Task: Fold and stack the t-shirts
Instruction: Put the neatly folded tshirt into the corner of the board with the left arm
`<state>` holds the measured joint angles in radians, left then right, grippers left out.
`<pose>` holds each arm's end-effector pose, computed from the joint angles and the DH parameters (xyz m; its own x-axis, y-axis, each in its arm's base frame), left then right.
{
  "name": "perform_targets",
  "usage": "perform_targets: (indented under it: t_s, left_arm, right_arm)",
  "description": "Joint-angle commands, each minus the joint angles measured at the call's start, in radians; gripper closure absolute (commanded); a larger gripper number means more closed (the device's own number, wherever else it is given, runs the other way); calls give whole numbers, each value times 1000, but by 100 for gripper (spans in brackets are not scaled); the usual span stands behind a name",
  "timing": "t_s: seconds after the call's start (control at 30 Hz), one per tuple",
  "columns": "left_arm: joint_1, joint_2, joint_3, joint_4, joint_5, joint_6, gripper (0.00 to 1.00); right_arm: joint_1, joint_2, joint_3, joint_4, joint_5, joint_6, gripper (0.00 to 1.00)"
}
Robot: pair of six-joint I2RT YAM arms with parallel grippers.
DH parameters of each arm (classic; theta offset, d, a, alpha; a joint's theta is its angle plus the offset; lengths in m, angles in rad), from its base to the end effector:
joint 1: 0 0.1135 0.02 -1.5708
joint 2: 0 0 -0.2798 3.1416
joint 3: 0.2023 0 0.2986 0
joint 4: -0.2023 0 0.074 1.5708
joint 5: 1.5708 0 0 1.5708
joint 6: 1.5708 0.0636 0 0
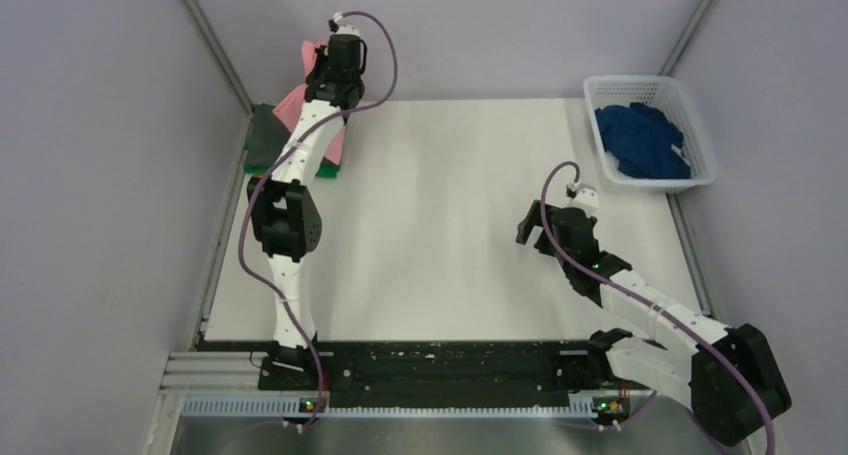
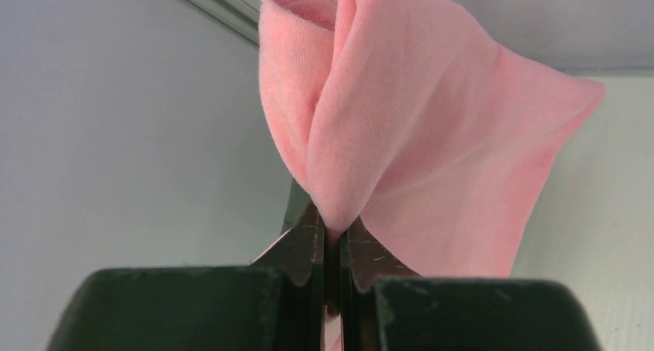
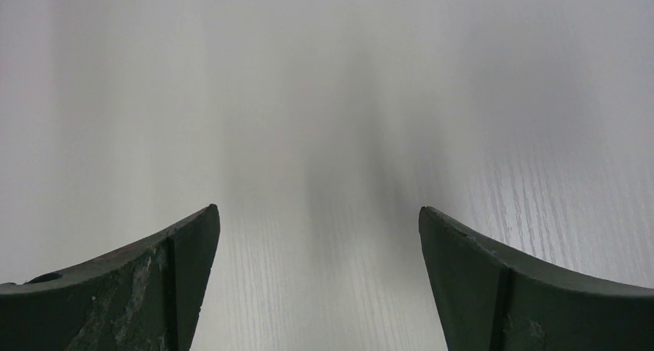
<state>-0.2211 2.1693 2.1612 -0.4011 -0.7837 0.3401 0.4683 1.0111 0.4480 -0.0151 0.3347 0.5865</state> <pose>0.5756 -0.0834 0.3549 -0.5249 0.3602 -0.7712 -0.3197 0.7563 0.5708 0.2442 0.1001 0.1719 -0.5063 0.3297 -0.7969 0.1193 0.9419 0.3140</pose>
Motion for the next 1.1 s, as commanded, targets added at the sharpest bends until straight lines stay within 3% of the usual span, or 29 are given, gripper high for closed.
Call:
perform_targets:
  t_s: [0.0,0.5,1.07]
  left_arm:
    - [14,15,52,9,77,-79,100]
    - [148,67,87,-23,149,-122,100]
    - [265,121,89,13,229,-37,100]
  right_arm:
    - [-3,5,48,17,26,-16,1]
    - [-2,35,61,16,43,-25,1]
    - [-3,52,79,-24,84,-37,1]
